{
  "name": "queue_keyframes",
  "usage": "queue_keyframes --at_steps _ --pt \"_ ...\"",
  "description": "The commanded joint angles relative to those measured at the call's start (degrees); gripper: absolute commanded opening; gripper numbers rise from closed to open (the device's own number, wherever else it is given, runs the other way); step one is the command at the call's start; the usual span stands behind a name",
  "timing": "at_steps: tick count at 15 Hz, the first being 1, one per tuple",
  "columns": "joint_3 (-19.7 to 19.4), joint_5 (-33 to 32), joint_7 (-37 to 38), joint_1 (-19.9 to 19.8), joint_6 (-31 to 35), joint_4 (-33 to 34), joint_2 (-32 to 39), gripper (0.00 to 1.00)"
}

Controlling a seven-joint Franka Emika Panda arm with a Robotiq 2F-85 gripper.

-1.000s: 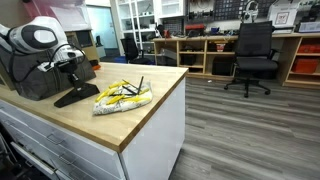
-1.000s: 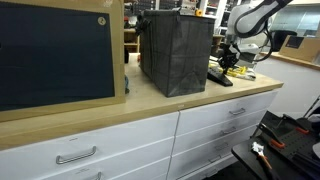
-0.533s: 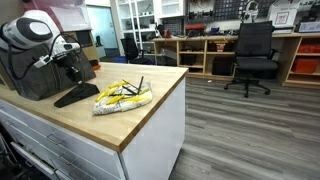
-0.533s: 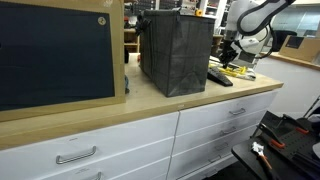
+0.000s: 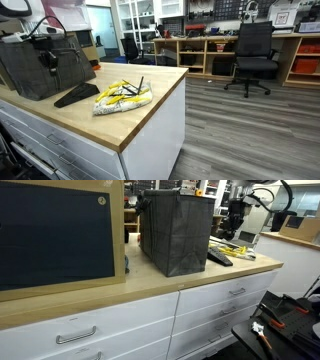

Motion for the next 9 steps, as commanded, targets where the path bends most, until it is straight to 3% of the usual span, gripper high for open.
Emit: queue_keyframes --at_steps 1,4,9 --pt "0.40 1.27 1.50 -0.36 -15.37 4.77 -4.65 0.00" --pt "0.59 2.21 2.88 -0.35 -25.03 9.37 -5.99 0.00" --pt "0.56 2.37 2.25 -0.57 -25.19 9.92 -5.84 0.00"
